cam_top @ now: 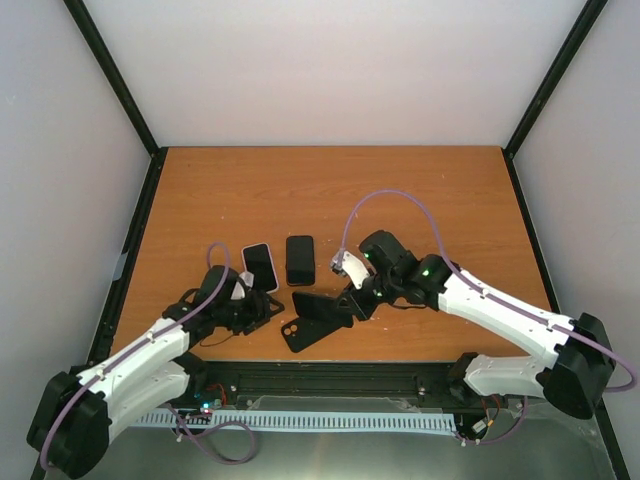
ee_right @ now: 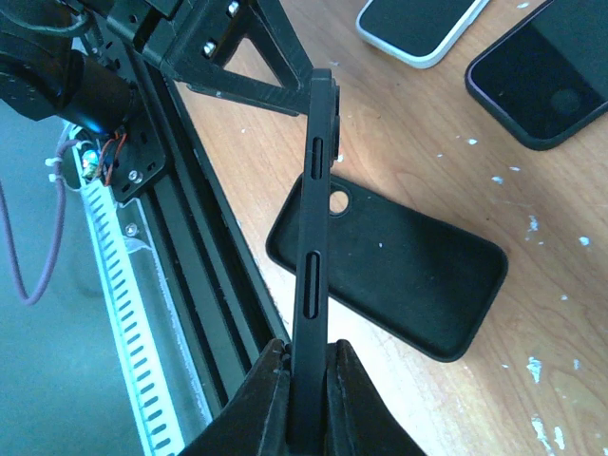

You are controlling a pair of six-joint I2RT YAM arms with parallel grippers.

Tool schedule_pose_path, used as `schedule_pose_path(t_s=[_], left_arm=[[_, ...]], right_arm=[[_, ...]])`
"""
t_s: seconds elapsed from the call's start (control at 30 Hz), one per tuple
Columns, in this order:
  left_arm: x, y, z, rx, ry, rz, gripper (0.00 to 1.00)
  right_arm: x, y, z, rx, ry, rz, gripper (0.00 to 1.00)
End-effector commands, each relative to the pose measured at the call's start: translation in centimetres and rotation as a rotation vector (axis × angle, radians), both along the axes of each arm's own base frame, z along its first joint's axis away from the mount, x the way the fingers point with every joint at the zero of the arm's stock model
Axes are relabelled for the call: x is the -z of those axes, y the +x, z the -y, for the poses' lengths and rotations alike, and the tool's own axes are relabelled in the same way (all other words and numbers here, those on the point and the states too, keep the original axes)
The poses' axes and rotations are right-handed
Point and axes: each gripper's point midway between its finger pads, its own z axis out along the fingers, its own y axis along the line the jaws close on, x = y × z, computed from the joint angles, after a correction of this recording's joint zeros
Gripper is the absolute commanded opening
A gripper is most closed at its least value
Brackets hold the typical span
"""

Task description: Put the phone into the phone case

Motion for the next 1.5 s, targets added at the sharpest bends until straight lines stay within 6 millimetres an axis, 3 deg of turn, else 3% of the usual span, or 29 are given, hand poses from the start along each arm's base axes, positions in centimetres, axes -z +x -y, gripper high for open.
schedule_pose_path(t_s=[0.0, 0.13, 0.27, 0.63, 0.97, 1.2, 1.47], left_arm=[[0.8, -1.5, 0.6, 0.013, -0.02, -0.056, 0.59], [2.3, -2.7, 1.1, 0.035, -0.021, -0.118, 0.53], [2.5, -2.6, 0.9, 0.025, 0.009, -0.121, 0.49], [2.7, -2.1, 1.7, 0.051, 0.057, -0.14, 0.4], [3.4, -4.3, 1.6, 0.092, 0.095, -0.21, 0.35], [3.8, -2.9, 2.1, 0.115, 0.149, -0.192, 0.27], [2.7, 0.5, 4.3, 0.256, 0.182, -0.026, 0.03]], right_arm=[[-1.3, 0.2, -0.5, -0.01, 0.023, -0.046, 0.03], [-0.7, 1.5, 0.3, 0.047, -0.026, -0.036, 0.03], [0.0, 2.3, 1.3, 0.093, -0.055, -0.011, 0.03], [-1.1, 2.8, 2.0, 0.125, -0.004, 0.005, 0.03], [-1.3, 2.7, 1.8, 0.124, 0.034, 0.015, 0.03], [-1.2, 2.6, 1.6, 0.118, 0.059, 0.019, 0.03], [1.2, 1.3, 1.1, 0.123, 0.093, -0.109, 0.03]])
